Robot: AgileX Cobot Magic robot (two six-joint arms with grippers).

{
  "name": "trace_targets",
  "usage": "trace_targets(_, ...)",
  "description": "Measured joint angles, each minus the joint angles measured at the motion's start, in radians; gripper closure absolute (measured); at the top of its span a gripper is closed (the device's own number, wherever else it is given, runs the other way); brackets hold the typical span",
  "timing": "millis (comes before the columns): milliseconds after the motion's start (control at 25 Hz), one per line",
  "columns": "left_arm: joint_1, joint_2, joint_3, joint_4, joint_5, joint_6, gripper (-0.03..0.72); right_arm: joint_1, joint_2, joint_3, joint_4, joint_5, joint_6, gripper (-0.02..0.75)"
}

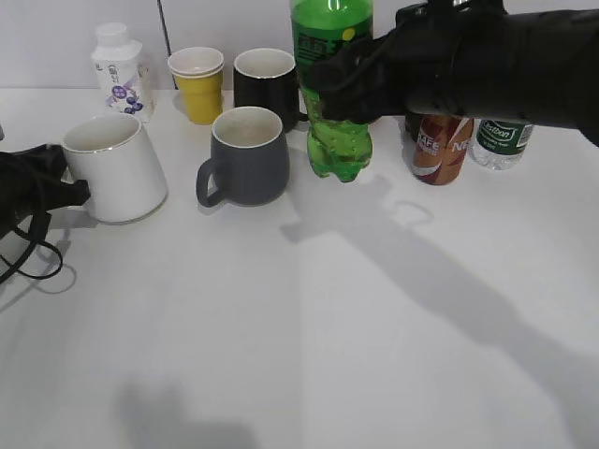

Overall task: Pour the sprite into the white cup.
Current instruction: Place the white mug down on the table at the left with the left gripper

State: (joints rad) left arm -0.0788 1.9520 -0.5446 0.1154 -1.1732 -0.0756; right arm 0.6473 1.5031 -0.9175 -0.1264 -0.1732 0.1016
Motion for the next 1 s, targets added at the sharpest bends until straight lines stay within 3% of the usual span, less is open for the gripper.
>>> trace_targets(240,0.000,0.003,0.013,0.015,-0.019,-0.001,0.634,0.000,0.000,0.000,0.000,0.002,0.000,0.366)
trace_targets(560,0.000,0.003,0.048,0.035,-0.037,-0.010,0.526,0.000,0.000,0.000,0.000,0.004,0.000,0.366)
trace_targets(1000,0.000,-0.018,0.077,0.041,-0.037,-0.012,0.443,0.000,0.000,0.000,0.000,0.004,0.000,0.366)
